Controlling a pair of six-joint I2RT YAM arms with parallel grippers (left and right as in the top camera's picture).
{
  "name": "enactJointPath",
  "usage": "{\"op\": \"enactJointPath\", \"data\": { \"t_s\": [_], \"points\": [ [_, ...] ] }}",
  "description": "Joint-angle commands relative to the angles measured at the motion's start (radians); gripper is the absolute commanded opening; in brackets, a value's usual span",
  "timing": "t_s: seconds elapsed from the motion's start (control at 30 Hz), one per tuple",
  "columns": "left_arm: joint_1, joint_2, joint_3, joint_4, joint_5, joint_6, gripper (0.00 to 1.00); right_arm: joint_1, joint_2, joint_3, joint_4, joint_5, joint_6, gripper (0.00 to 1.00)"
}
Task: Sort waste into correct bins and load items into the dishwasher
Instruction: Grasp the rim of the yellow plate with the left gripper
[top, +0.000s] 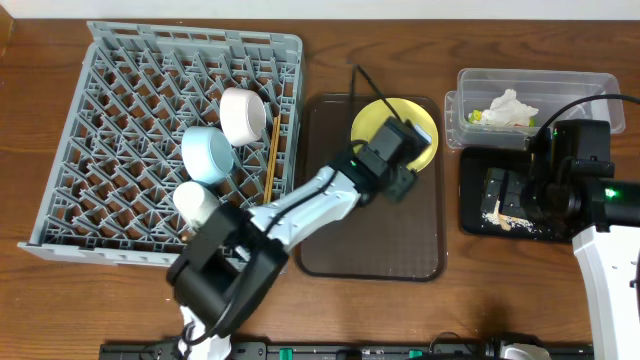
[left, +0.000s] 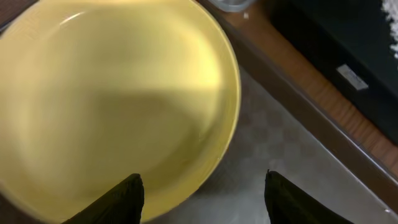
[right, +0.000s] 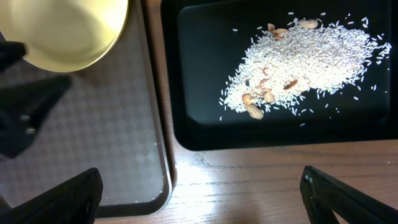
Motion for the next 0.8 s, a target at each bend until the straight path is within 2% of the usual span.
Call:
{"op": "enactJointPath", "data": {
  "t_s": [0.0,0.4,0.5,0.63,0.77],
  "points": [
    [-0.011,0.051,0.01,0.048,-0.002,0.071,0.63,-0.008,-0.01,0.014,-0.003,0.006,-0.008,0.99],
    [-0.012,0.15,0.01,0.058,-0.001,0.071,0.64,-0.008,-0.01,0.014,-0.004,0.006,-0.008,0.99],
    [-0.012,0.149,0.01,0.029,-0.002,0.071,0.53,-0.008,-0.01,0.014,-0.004,0.006,-0.008,0.99],
    [-0.012,0.148,0.01,-0.058,-0.001,0.07,0.28,-0.008,-0.01,0.014,-0.005,0.006,-0.008,0.99],
    [-0.012,0.145,0.01,-0.158,-0.001,0.067,0.15,-0.008,-0.01,0.014,-0.004,0.006,-0.008,0.99]
  ]
}}
